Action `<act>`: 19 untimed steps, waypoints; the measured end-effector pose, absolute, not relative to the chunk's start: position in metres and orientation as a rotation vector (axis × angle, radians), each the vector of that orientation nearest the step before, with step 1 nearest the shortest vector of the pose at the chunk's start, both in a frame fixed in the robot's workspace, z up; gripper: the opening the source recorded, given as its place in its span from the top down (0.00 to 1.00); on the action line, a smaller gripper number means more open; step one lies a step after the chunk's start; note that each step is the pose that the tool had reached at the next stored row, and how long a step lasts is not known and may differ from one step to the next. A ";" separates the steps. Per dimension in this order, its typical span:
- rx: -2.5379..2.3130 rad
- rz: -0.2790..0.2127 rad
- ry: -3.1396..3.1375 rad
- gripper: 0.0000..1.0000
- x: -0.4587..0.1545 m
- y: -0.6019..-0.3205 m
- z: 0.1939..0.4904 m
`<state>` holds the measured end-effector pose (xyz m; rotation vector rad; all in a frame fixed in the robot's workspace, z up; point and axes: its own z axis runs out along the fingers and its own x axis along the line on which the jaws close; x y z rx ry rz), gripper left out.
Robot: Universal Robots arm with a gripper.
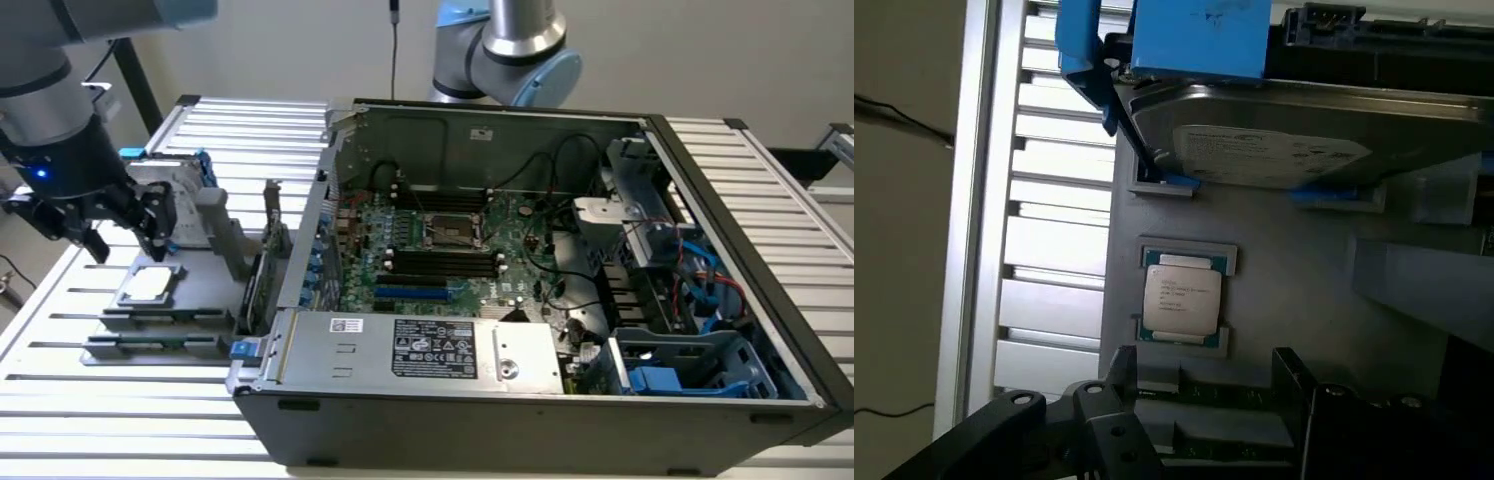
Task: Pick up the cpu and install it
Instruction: 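Pick up the cpu and move it towards the insertion slot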
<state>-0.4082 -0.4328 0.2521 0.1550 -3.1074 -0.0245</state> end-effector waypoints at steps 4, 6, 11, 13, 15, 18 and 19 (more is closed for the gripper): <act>0.106 -0.025 -3.109 0.35 -0.408 -0.432 0.245; 0.082 -0.026 -3.110 0.35 -0.408 -0.431 0.241; 0.057 -0.026 -3.111 0.35 -0.409 -0.424 0.232; 0.055 -0.026 -3.111 0.35 -0.412 -0.422 0.229; 0.054 -0.026 -3.111 0.35 -0.416 -0.420 0.225; 0.054 -0.026 -3.111 0.35 -0.418 -0.419 0.219; 0.054 -0.026 -3.111 0.35 -0.418 -0.419 0.218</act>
